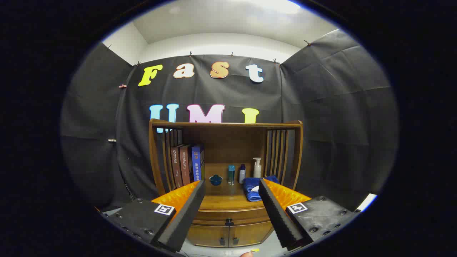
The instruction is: Pull open the drawer, take out the items inside it, and place them on the countertop above the cabinet.
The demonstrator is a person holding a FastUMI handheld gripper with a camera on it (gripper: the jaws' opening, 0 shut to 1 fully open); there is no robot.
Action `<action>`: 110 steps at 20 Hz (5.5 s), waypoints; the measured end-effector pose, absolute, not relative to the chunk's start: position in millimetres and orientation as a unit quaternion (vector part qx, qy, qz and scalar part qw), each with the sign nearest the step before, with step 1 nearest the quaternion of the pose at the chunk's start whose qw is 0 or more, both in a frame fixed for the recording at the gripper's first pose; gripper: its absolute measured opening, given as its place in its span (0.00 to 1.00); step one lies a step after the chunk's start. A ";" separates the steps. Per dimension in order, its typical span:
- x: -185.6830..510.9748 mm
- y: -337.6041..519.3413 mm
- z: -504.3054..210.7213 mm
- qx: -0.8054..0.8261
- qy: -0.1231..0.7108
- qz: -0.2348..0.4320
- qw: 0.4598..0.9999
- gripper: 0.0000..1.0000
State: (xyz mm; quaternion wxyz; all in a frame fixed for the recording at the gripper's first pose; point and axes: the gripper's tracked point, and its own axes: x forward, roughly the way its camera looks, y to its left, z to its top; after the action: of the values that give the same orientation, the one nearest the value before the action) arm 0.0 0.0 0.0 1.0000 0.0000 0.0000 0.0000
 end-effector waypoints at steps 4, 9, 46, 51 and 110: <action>-0.4 -0.2 -1.0 0.001 0.000 0.001 1.000 0.99; 0.2 -0.7 -1.8 -0.001 0.000 0.001 1.000 0.99; 192.2 18.7 -380.2 -0.012 0.118 0.029 0.993 0.99; 204.3 11.6 -431.1 0.008 0.171 0.025 0.985 0.76; 37.3 1.9 -206.4 0.042 0.148 0.093 0.984 0.99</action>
State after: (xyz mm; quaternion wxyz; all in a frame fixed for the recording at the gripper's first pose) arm 37.3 1.9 -206.4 0.9837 0.0415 0.1478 0.0933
